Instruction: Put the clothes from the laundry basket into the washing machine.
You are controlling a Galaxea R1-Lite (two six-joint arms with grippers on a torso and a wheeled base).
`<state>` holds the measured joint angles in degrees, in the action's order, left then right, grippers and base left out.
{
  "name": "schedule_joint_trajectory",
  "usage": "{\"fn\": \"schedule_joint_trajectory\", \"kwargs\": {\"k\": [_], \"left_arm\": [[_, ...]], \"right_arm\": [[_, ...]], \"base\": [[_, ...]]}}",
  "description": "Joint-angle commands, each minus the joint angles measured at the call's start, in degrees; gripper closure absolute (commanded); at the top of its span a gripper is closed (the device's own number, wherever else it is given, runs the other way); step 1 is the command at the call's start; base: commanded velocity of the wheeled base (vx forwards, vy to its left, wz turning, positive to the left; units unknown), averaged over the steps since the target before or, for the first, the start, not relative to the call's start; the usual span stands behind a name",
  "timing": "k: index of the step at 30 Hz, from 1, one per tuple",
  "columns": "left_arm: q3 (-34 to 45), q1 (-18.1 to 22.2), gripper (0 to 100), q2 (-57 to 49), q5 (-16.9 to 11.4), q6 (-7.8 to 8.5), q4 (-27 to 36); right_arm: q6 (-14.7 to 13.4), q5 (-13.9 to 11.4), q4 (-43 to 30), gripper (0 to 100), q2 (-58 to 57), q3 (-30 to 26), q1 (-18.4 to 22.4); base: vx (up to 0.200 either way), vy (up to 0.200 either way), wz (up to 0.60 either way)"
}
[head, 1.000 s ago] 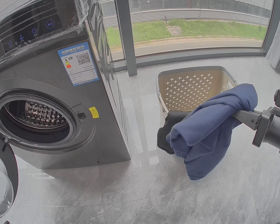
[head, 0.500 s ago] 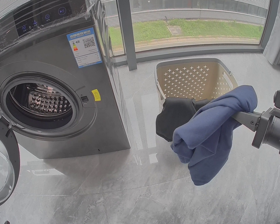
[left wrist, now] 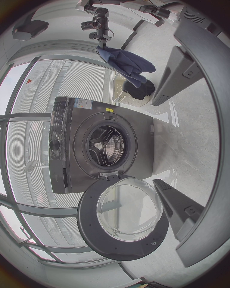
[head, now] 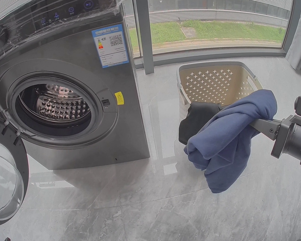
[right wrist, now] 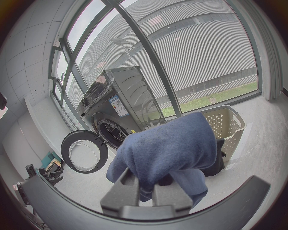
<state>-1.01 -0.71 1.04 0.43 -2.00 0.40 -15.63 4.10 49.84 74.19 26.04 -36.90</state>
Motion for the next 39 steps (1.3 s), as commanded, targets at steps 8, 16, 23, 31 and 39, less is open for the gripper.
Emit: {"fn": "schedule_joint_trajectory", "kwargs": {"k": [8,16,23,31,39], "left_arm": [[0.8,0.0,0,-0.1,0.0,-0.02,-0.1],[0.8,0.0,0,-0.1,0.0,-0.02,-0.1],[0.8,0.0,0,-0.1,0.0,-0.02,-0.1],[0.8,0.0,0,-0.1,0.0,-0.02,0.0],[0.7,0.0,0,-0.1,0.0,-0.02,0.0]], "right_arm": [[0.0,0.0,0.0,100,0.1,-0.1,0.0],[0.0,0.0,0.0,100,0.1,-0.2,0.0],[-0.1,0.0,-0.1,100,0.2,-0.3,0.1],[-0.7,-0.1,-0.1,100,0.2,-0.3,0.1],[-0.7,0.0,-0.1,100,0.2,-0.3,0.1]], "base": [[0.000,0.125,0.00],[-0.125,0.000,0.00],[-0.057,0.000,0.00],[0.000,0.125,0.00],[0.000,0.200,0.00]]}}
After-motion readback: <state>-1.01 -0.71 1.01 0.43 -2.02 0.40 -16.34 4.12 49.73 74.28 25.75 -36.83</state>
